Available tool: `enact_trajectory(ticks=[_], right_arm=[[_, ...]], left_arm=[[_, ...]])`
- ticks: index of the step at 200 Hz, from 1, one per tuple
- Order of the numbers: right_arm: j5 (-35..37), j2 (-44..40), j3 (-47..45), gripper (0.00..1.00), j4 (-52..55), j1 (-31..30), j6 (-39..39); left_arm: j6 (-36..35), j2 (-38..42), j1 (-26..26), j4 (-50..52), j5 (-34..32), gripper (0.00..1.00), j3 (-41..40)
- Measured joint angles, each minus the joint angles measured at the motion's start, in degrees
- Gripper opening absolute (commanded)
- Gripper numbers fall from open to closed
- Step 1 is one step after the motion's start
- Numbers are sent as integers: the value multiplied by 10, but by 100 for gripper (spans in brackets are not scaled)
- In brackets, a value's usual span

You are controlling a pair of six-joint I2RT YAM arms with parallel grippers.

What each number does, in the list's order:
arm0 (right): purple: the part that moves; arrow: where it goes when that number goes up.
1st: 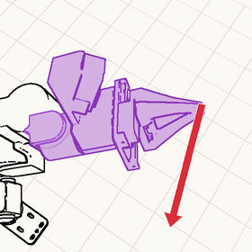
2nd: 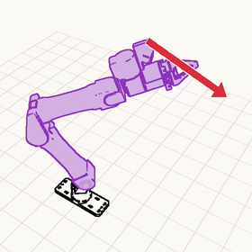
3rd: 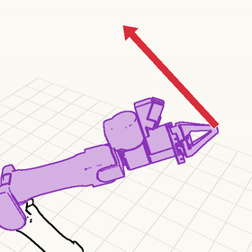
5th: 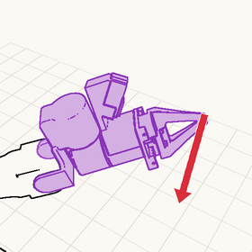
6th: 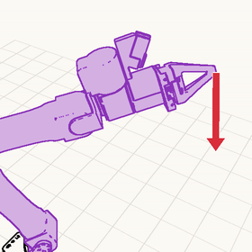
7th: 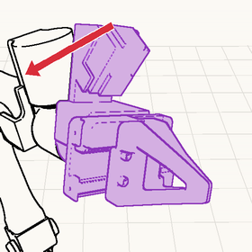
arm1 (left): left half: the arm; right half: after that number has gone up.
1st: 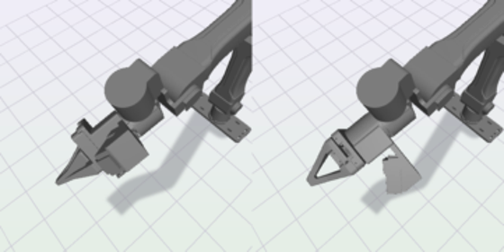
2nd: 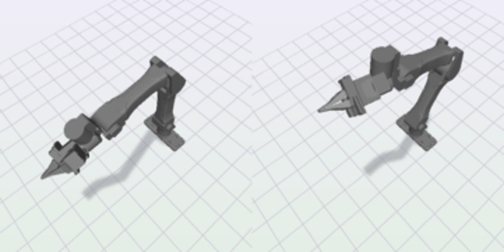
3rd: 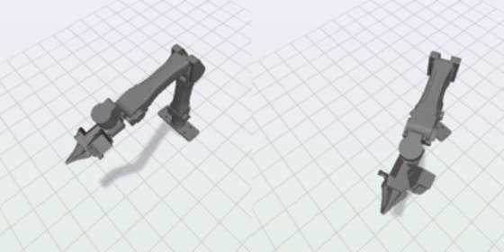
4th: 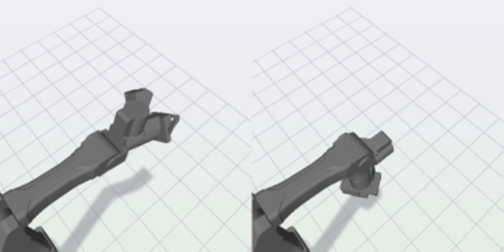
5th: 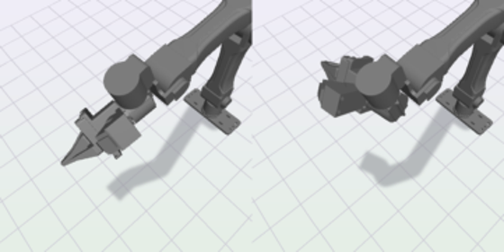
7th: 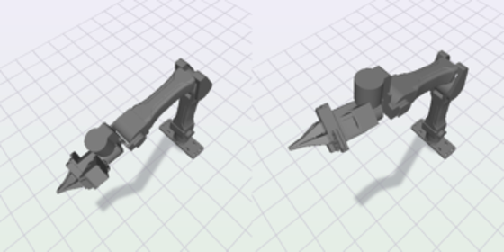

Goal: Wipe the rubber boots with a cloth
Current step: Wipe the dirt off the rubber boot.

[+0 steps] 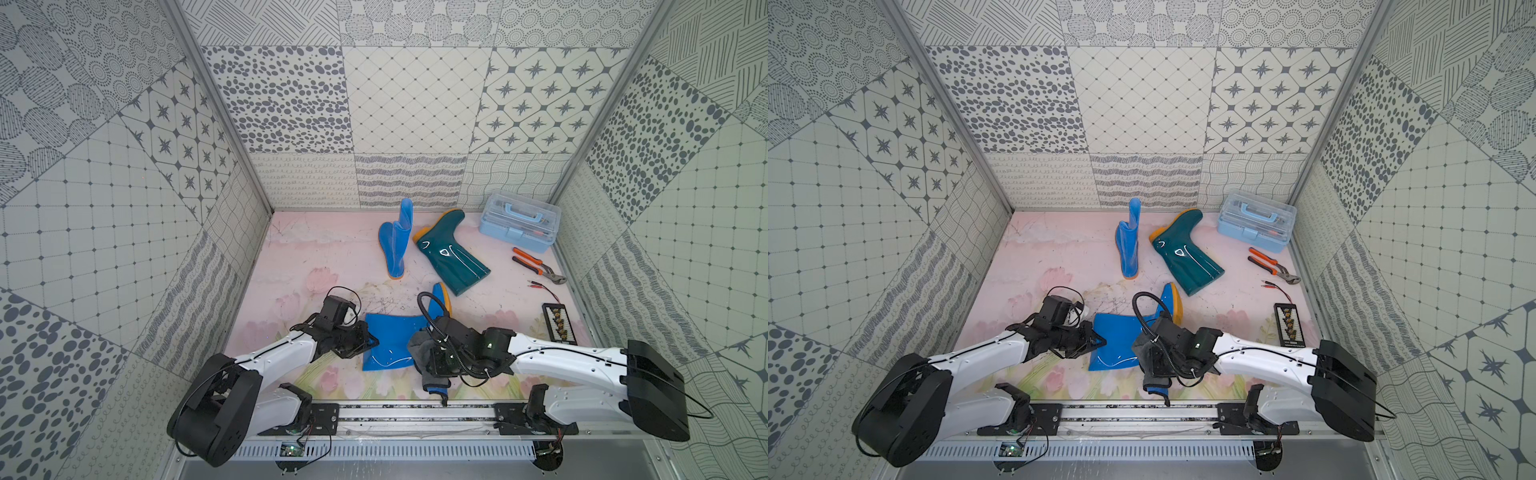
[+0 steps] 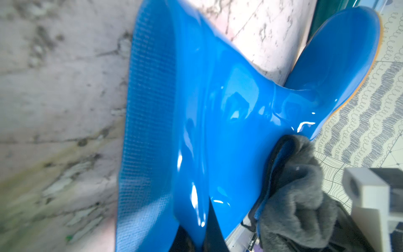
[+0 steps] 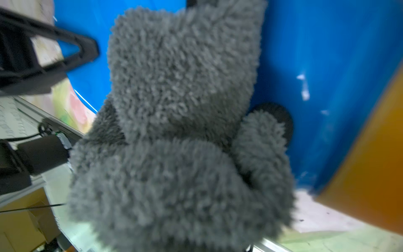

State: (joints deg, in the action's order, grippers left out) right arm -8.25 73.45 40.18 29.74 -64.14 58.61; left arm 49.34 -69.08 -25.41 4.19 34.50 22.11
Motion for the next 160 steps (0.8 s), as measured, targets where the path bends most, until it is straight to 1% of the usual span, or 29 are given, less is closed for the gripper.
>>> enact_trajectory(ticks=[11,22,48,59,70,83,102,120,139,160], right_arm=[[9,8,13,4,16,1,-5],[17,5,28,4,37,17,-14],[52,-49,40,4,80,92,-43],[73,-75,39,2,93,112,-51],[81,-87,37,2,94,116,-53],[86,-80,33,1,83,101,-52],[92,-17,37,2,52,50,-50],[78,86,72,2,19,-5,-51],[55,197,147,2,-4,-48,-67],[30,280,251,2,-11,-77,-100]], left_arm=[[-1,7,0,6,-1,0,4],[-1,16,0,15,-4,0,8],[-5,37,0,31,-9,0,9],[-5,46,0,38,-10,0,9],[-5,52,0,42,-11,0,9],[-5,57,0,45,-13,0,9],[-4,61,0,47,-15,0,8],[-3,69,-1,51,-16,0,3],[0,78,-1,56,-23,0,-2],[4,87,-1,61,-33,0,-7]])
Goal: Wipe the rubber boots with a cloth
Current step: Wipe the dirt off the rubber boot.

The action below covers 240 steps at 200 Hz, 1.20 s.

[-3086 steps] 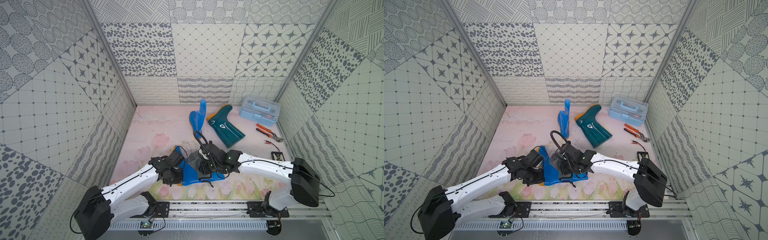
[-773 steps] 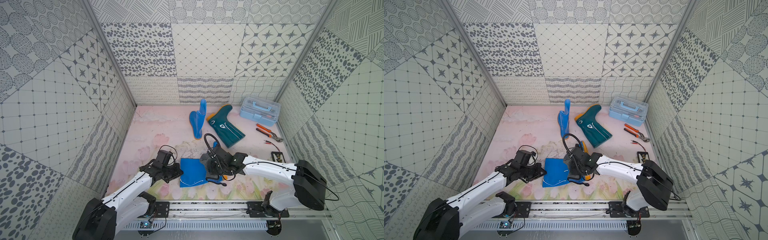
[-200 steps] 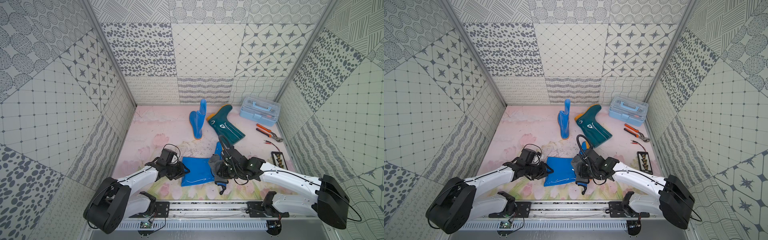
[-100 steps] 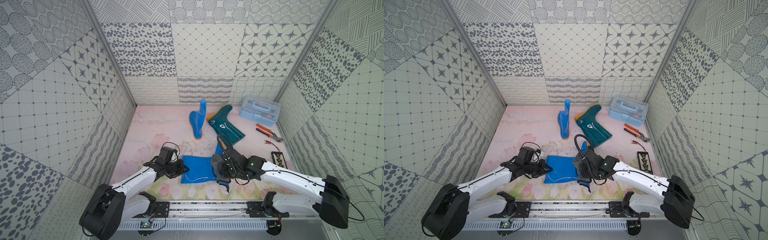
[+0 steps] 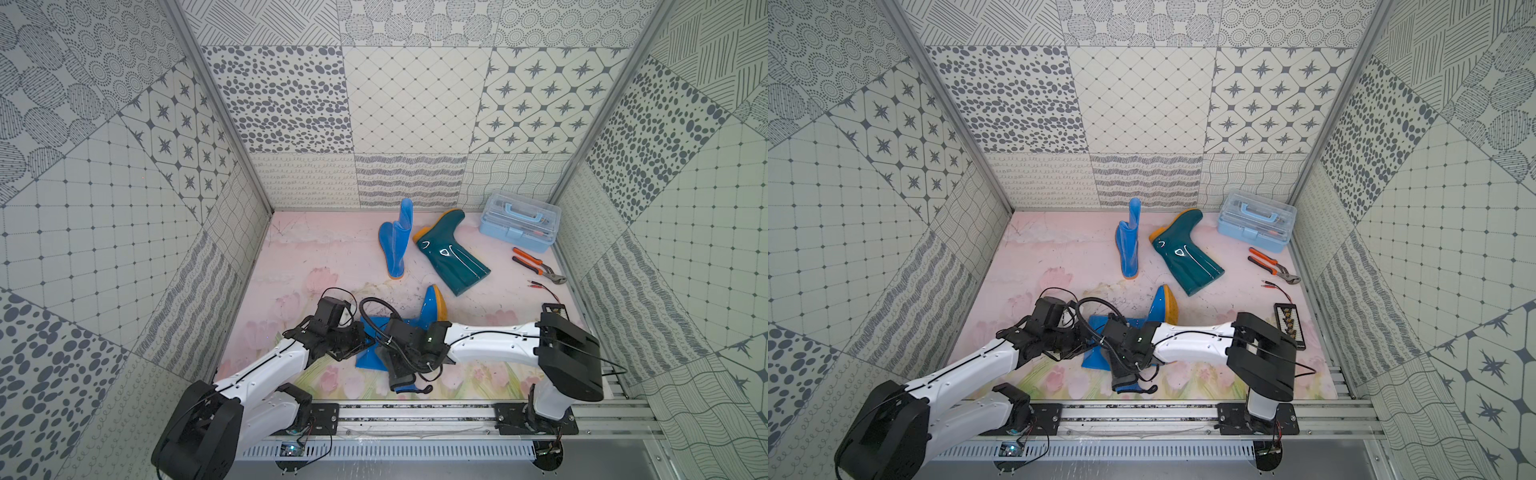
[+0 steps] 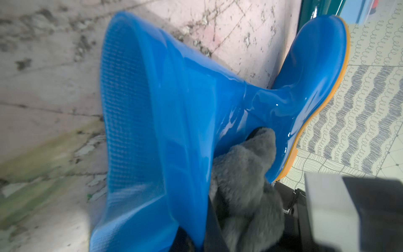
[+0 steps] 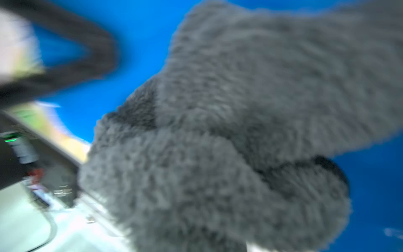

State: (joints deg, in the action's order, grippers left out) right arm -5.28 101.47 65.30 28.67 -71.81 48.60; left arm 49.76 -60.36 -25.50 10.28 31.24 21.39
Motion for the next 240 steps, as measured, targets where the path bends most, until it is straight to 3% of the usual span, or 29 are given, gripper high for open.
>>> enact_trajectory(ticks=[22,67,90,115,133,149,169,190,216,240], right_arm=[[-27,28,53,2,-26,-13,-10],[-48,3,-38,1,-115,-1,-12],[-54,-74,-154,2,-139,35,3],[-38,-217,-266,2,-101,110,22],[-3,-309,-286,2,-40,134,22],[11,-338,-277,2,-10,132,20],[26,-297,-238,2,0,103,17],[21,-184,-146,2,-9,47,1],[-33,-46,-34,2,-69,-4,-27],[-63,-3,-20,1,-113,-16,-33]], left_arm=[[7,20,0,11,-17,0,-4],[10,48,-2,31,-36,0,-15],[11,47,-3,32,-34,0,-15],[10,47,-4,32,-29,0,-15],[10,47,-5,32,-23,0,-15],[10,48,-5,32,-23,0,-15],[10,48,-5,32,-23,0,-15],[11,48,-5,32,-23,0,-15],[11,48,-5,37,-25,0,-13],[10,56,-5,53,-34,0,-12]])
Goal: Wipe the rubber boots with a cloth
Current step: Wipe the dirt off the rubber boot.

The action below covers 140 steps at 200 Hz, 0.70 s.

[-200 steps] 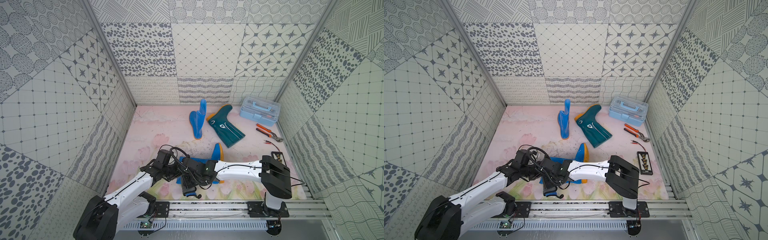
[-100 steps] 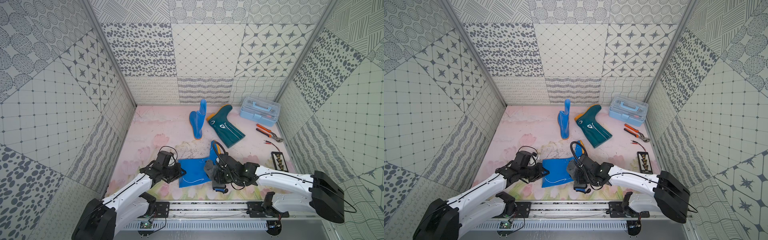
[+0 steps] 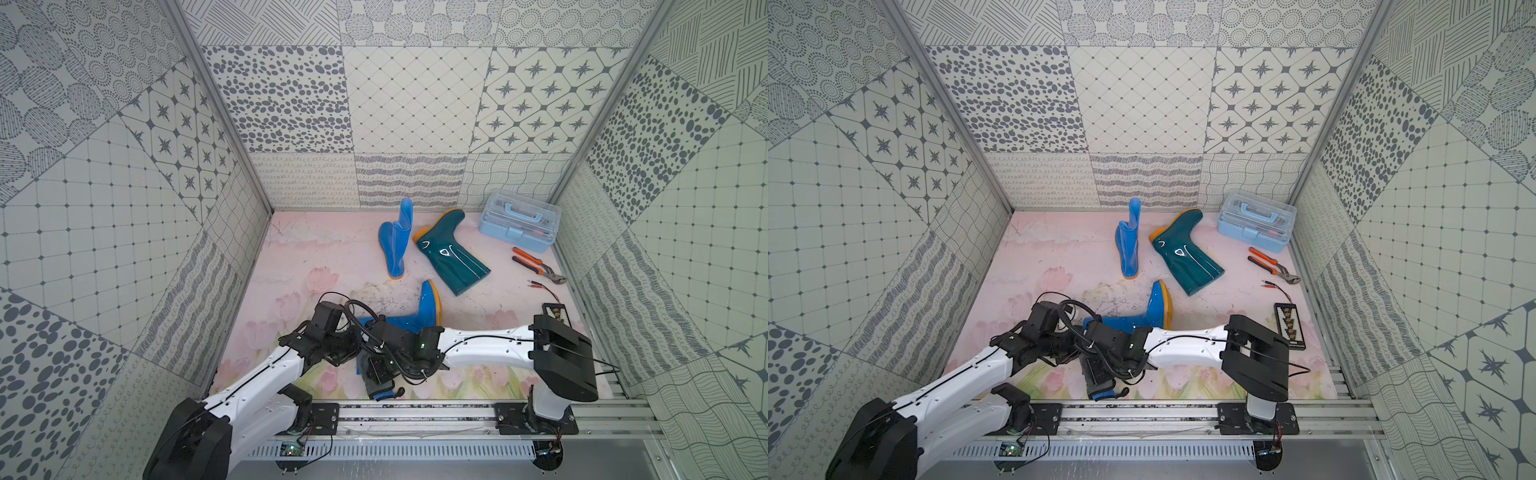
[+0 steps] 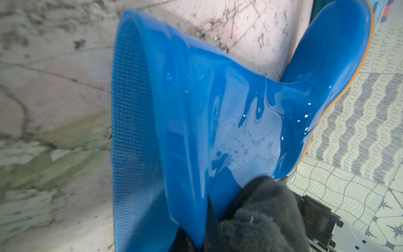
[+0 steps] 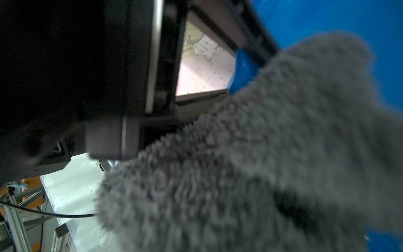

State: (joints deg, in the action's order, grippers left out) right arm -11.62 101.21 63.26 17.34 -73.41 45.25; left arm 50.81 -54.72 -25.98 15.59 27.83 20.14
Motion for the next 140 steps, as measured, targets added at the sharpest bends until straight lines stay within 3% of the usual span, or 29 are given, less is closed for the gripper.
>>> enact_trajectory(ticks=[28,59,77,104,140], right_arm=[[-17,-36,-83,1,-42,32,8],[-17,-177,-252,1,-26,122,34],[-12,-249,-297,1,9,161,41],[2,-241,-240,1,73,164,35],[3,-93,-29,2,99,140,8]], left_arm=[[0,14,0,10,-7,0,0],[1,16,0,10,-6,0,0],[2,12,0,9,2,0,0],[0,11,-1,9,-2,0,1],[-5,29,0,22,-16,0,1]])
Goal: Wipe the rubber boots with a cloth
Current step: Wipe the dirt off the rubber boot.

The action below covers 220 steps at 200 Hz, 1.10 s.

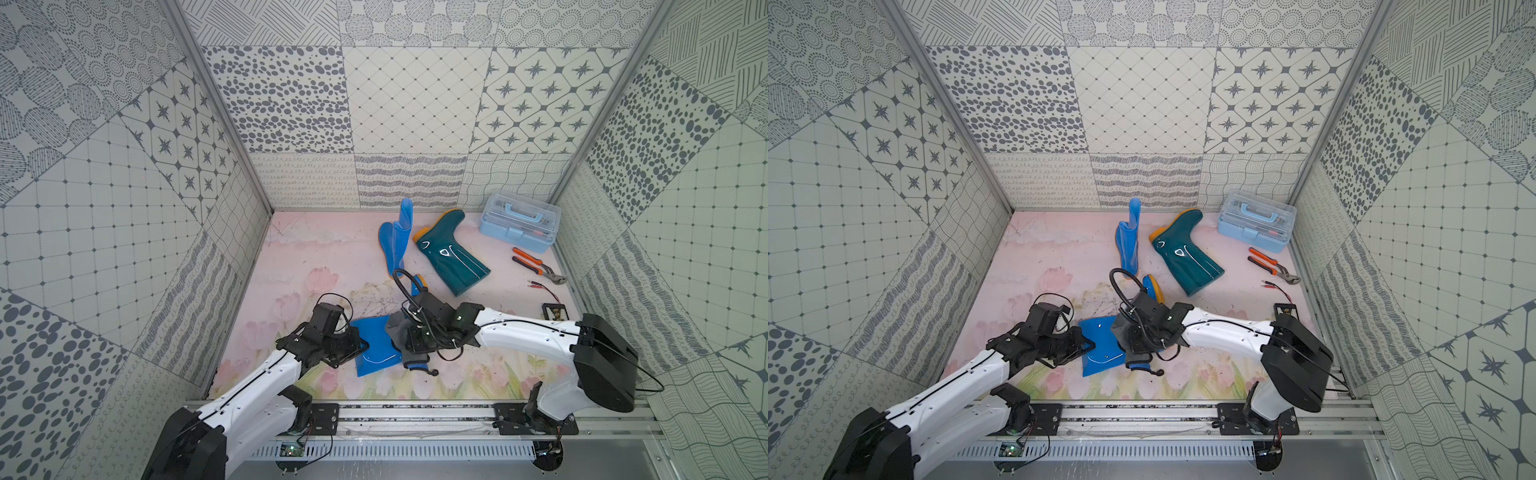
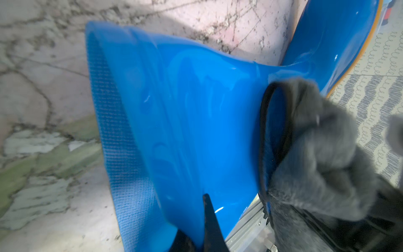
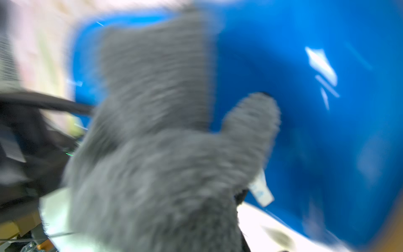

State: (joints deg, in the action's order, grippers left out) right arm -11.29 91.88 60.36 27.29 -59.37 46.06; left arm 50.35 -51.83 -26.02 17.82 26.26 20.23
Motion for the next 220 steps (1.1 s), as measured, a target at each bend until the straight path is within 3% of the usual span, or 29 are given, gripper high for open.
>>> enact_trajectory(ticks=[35,62,77,97,124,144,165,195,220], right_arm=[[-53,128,130,2,-47,-10,-13],[-76,169,128,2,-35,6,-26],[-74,137,72,1,-32,45,-31],[-82,45,-29,2,-23,156,-43],[-61,-51,-50,2,9,228,-63],[-8,-58,-29,2,33,219,-73],[30,-12,26,2,45,170,-84],[36,62,95,2,26,136,-96],[33,65,73,2,1,143,-97]], left_arm=[[-6,18,0,16,-12,0,1],[-14,28,0,35,-16,0,6],[-20,36,0,55,-16,0,12],[-23,55,0,59,-8,0,16],[-25,72,-1,43,2,0,18],[-26,63,-1,54,3,0,22],[-35,41,-1,73,1,0,41],[-54,9,-1,98,-1,0,73],[-69,-12,-1,119,0,0,99]])
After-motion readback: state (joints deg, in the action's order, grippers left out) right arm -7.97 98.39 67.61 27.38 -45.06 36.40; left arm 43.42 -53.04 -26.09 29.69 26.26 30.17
